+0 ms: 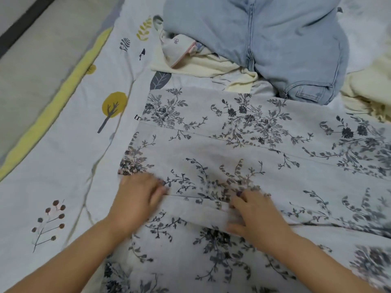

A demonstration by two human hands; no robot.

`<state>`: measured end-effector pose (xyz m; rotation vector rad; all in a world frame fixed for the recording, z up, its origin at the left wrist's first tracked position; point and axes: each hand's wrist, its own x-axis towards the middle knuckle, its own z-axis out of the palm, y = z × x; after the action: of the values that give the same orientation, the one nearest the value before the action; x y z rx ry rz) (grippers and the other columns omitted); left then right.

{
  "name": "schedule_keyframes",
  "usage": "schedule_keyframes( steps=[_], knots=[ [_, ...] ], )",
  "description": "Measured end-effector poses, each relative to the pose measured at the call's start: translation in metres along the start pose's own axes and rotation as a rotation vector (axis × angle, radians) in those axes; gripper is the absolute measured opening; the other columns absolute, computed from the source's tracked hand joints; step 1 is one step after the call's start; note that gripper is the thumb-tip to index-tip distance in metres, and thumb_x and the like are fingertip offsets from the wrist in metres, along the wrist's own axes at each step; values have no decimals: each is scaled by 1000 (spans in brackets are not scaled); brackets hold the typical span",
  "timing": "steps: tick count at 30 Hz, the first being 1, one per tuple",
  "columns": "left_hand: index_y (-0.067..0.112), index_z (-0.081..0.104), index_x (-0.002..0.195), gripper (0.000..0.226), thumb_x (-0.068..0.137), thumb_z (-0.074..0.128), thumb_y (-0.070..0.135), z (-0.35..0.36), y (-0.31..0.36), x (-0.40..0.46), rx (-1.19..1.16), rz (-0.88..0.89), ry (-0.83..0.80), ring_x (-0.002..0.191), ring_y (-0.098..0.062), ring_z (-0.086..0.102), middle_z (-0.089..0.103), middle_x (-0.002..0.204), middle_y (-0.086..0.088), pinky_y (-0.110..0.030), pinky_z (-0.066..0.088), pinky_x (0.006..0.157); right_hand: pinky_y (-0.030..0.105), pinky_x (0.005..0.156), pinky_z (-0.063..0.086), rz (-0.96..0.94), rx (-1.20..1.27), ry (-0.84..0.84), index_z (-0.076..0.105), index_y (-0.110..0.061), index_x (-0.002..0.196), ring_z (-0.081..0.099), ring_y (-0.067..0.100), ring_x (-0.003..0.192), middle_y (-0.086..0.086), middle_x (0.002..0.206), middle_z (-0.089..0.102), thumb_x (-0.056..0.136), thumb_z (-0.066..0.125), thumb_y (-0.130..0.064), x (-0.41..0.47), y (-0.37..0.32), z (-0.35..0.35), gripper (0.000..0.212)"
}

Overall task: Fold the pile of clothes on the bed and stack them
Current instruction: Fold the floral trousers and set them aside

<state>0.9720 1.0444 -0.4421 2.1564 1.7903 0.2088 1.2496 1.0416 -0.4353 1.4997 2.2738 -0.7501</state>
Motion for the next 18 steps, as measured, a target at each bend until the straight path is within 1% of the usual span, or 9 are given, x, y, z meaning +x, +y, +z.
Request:
schedule_keyframes(
  steps=[2,3,6,8,10,12,14,16,18],
  knots=[
    [27,58,78,50,86,23,61,9,-4,-21,60,49,-200,69,-5,46,50,73,17,-34,42,83,28,77,32,-15,-22,-25,51,-23,108,46,18,102,-1,110,51,95,46,-40,-4,-6,6,22],
    [25,59,77,54,85,22,64,11,-7,-27,58,70,-220,67,-4,47,49,71,17,-33,45,81,29,73,33,-16,0,4,49,-21,99,49,18,95,1,106,55,97,45,-33,-2,-11,7,13],
    [12,67,72,58,92,33,55,5,-23,-25,6,64,-40,53,-13,58,62,61,6,-32,53,63,28,66,33,62,135,209,38,-22,90,44,17,80,3,97,57,97,44,-15,13,-28,6,12],
    [11,69,70,51,90,43,50,-5,-33,-12,94,0,77,55,-24,62,67,62,-3,-34,49,64,28,66,35,94,213,394,49,-18,99,45,17,78,3,95,59,97,44,-14,27,-37,0,7],
    [8,68,67,42,89,52,40,-12,-33,2,215,-71,101,61,-30,60,66,63,-9,-37,41,65,27,72,40,123,145,444,50,-12,111,49,17,84,3,102,59,98,41,-16,39,-42,-2,15],
    [3,70,81,26,88,62,27,-10,-22,9,259,-139,128,78,-36,58,66,80,-18,-41,38,71,31,92,39,185,23,385,41,-13,125,48,21,105,6,120,52,99,39,-19,45,-43,3,28],
    [-2,65,104,29,85,65,20,-1,-1,4,220,-171,165,99,-41,55,61,104,-25,-49,40,85,40,112,23,264,-11,361,27,-14,140,32,26,131,13,142,34,99,37,-30,35,-48,14,45],
    [1,55,123,40,89,57,24,17,28,-14,176,-78,201,119,-42,49,53,127,-24,-56,36,102,48,114,15,296,-38,463,29,-12,145,22,31,142,19,150,27,94,46,-35,13,-55,29,59],
    [11,43,137,49,95,39,35,39,59,-37,168,28,101,133,-37,38,41,143,-16,-56,22,109,52,107,21,333,-5,570,41,-9,140,24,34,138,22,146,35,83,64,-32,-13,-60,56,65]
  ],
)
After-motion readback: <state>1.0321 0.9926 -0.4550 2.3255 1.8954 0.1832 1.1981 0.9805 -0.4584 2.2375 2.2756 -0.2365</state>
